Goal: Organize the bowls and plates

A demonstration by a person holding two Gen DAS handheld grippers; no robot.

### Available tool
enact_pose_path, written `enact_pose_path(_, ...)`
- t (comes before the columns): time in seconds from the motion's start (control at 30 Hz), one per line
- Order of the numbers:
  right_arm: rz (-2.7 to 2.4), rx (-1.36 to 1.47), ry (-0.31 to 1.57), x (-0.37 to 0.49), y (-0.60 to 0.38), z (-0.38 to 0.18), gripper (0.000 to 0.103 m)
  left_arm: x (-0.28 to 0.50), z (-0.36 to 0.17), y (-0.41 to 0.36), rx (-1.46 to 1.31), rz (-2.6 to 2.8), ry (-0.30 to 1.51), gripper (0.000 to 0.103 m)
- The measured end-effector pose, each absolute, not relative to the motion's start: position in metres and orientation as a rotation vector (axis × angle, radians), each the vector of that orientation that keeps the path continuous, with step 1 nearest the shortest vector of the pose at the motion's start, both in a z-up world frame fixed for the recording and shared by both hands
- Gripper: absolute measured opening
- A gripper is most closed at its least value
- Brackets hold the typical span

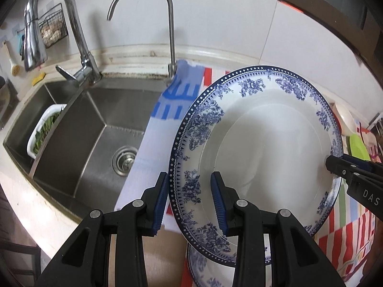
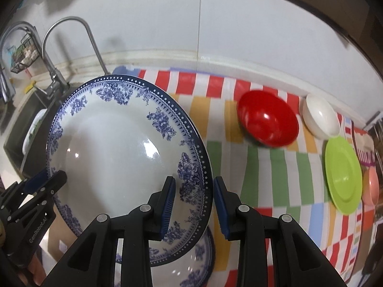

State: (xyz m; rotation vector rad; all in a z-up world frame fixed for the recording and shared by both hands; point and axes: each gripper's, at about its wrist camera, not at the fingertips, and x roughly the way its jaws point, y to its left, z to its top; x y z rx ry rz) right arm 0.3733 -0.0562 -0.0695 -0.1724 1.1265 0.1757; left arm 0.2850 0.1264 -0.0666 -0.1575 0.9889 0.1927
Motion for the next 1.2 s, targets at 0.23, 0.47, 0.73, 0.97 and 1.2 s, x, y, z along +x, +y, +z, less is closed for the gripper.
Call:
enact_pose_path(0.23,0.169,-0.167,1.177,0.344,-0.06,-0.073,0.034,0.267,-0.083,0.12,-0.156,0.182,1.038,0.036)
enact_pose_path(0.47,0.159,-0.167,1.229,0.324,-0.066,-0.088,0.034,0.256,-0.099,0.111,-0.144,0.172,1.086,0.036)
enact_pose_path(0.73,0.149,-0.166,1.28,0.312,-0.074,-0.107,0.034,0.252,-0.118,0.104,-0.133,0.16,1.139,0.036)
enact_pose_path(0.97,0.136,-0.167,1.316,0.308,-0.077,-0.12,0.034,0.25,-0.133,0.1,-0.135,0.144,1.182,0.036)
enact_pose_path(1.2,0.134,-0.16,1.342,0.307,-0.079,-0.132,0.035,0.252,-0.14,0.096,-0.119,0.141,1.206,0.037)
